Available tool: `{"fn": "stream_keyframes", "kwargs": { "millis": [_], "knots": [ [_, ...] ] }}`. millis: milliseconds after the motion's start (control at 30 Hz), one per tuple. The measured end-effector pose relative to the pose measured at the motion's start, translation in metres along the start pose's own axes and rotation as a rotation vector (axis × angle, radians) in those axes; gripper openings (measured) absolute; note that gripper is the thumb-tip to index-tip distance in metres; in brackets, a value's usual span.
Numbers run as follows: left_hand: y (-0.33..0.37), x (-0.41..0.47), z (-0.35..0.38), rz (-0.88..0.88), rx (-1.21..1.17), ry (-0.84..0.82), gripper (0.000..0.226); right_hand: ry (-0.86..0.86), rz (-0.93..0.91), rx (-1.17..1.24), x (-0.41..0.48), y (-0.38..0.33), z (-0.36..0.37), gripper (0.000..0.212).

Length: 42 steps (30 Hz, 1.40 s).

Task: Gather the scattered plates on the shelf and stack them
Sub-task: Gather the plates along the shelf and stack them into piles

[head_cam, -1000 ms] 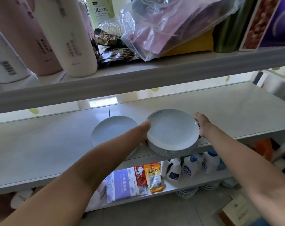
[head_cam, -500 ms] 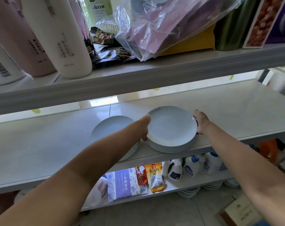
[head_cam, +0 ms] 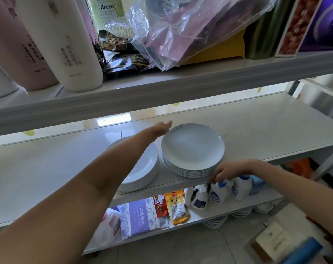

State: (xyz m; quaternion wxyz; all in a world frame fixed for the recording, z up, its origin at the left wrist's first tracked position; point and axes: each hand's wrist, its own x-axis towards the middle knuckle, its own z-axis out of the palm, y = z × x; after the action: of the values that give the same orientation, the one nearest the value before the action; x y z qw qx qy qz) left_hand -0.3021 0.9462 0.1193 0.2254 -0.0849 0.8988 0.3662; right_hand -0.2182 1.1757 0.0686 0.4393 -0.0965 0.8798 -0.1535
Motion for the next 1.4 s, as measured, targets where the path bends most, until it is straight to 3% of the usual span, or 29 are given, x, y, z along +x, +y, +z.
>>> {"fn": "stream_keyframes", "kwargs": {
  "millis": [167, 400, 633, 733, 867, 933, 1033, 1167, 1400],
  "knots": [
    [0.005, 0.003, 0.006, 0.066, 0.156, -0.082, 0.068, 0.068, -0.114, -0.108, 0.01, -0.036, 0.01, 0.039],
    [0.004, 0.023, 0.009, 0.074, 0.149, -0.052, 0.067, 0.13, -0.157, -0.13, 0.019, -0.038, 0.009, 0.038],
    [-0.001, 0.032, -0.003, 0.061, 0.082, -0.076, 0.067, 0.081, -0.15, -0.034, 0.018, -0.036, 0.005, 0.035],
    [-0.012, 0.034, -0.017, 0.071, 0.063, -0.015, 0.064, 0.034, -0.013, 0.225, 0.008, -0.013, -0.015, 0.018],
    [-0.057, 0.031, -0.063, -0.036, 0.179, 0.28, 0.052, 0.591, 0.284, 0.715, 0.017, 0.026, -0.053, 0.024],
    [-0.088, 0.03, -0.088, -0.13, 0.213, 0.367, 0.053, 0.646, 0.203, 1.04, 0.027, 0.027, -0.064, 0.04],
    [-0.134, 0.016, -0.109, -0.326, 0.102, 0.202, 0.064, 0.558, 0.064, 1.258, 0.039, 0.012, -0.067, 0.052],
    [-0.163, -0.005, -0.11, -0.483, -0.153, -0.051, 0.081, 0.575, 0.058, 1.131, 0.051, -0.003, -0.067, 0.049],
    [-0.18, -0.001, -0.107, -0.473, -0.27, -0.095, 0.061, 0.599, 0.107, 0.993, 0.053, -0.01, -0.066, 0.053]
  ]
}}
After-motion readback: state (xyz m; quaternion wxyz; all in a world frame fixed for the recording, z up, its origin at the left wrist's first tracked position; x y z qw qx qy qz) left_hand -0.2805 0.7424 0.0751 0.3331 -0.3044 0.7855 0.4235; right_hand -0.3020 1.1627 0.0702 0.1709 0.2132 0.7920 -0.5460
